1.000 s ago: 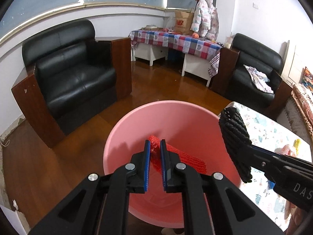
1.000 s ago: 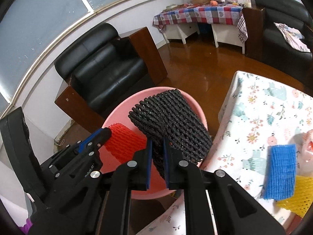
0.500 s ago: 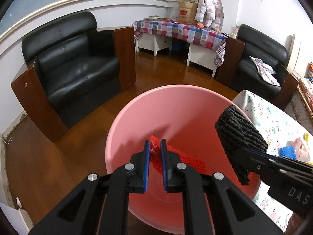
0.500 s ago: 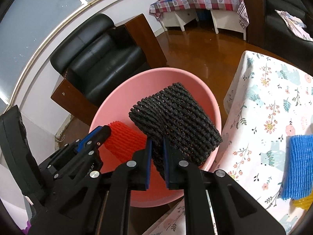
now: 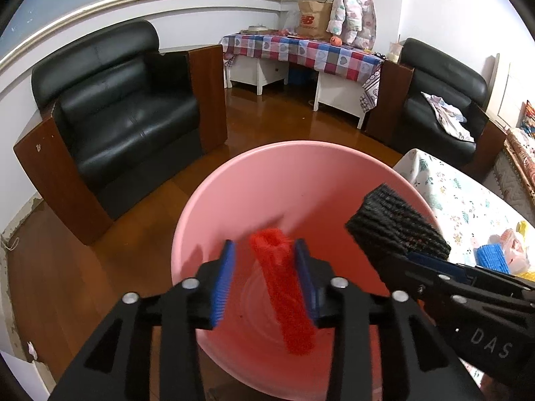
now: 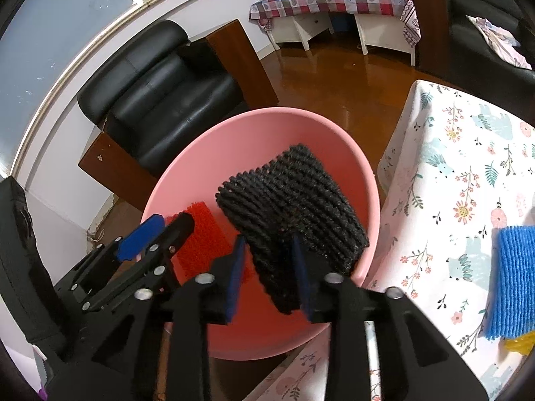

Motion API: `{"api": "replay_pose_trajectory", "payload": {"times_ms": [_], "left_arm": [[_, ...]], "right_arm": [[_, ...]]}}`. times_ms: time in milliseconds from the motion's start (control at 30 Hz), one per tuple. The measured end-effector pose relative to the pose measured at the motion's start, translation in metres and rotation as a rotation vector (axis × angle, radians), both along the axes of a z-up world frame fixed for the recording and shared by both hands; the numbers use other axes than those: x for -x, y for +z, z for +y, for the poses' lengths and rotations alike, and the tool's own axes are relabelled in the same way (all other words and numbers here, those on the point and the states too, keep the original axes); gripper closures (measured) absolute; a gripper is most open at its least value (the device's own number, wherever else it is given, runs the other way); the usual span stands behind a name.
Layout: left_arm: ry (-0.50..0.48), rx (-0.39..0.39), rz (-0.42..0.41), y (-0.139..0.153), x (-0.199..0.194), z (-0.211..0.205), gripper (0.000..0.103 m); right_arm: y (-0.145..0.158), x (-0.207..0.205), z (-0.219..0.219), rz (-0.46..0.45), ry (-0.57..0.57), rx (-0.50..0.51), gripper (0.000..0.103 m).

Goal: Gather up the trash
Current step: 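Open the left gripper to drop the red foam while the right drops the black foam, then move both open grippers back over the table trash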

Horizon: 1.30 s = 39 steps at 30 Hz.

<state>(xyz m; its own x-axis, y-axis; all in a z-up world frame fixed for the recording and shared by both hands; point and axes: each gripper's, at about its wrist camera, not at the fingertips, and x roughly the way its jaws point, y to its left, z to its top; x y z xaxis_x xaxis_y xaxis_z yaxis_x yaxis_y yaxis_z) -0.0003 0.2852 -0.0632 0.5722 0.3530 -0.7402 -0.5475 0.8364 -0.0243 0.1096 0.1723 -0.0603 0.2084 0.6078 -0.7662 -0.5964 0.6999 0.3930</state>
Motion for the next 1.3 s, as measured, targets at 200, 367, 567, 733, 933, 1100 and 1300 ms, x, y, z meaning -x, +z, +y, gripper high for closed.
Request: {"api": "replay_pose_trajectory", "payload": {"times_ms": [200, 367, 567, 733, 933, 1100, 1300], "left_arm": [[-0.009, 0.005, -0.012, 0.005, 0.002, -0.004, 0.061], [-0.024, 0.002, -0.03, 0.011, 0.004, -0.01, 0.056], [-0.041, 0.003, -0.052, 0.023, 0.005, -0.017, 0.056], [-0.059, -0.005, -0.072, 0.035, 0.009, -0.026, 0.056], [-0.106, -0.013, -0.091, 0.051, 0.011, -0.047, 0.056], [-0.154, 0.002, -0.09, 0.061, 0.007, -0.067, 0.056], [-0.237, 0.032, -0.068, 0.061, -0.001, -0.104, 0.056]], "right_arm": [[0.003, -0.003, -0.013, 0.002, -0.021, -0.021, 0.06], [0.008, -0.007, -0.025, -0.001, -0.04, -0.049, 0.055], [0.02, -0.001, -0.04, -0.053, -0.046, -0.059, 0.055], [0.036, 0.007, -0.056, -0.116, -0.05, -0.058, 0.055], [0.051, 0.019, -0.078, -0.198, -0.067, -0.042, 0.055], [0.059, 0.026, -0.107, -0.238, -0.113, -0.039, 0.055], [0.062, 0.032, -0.154, -0.253, -0.196, -0.032, 0.055]]}}
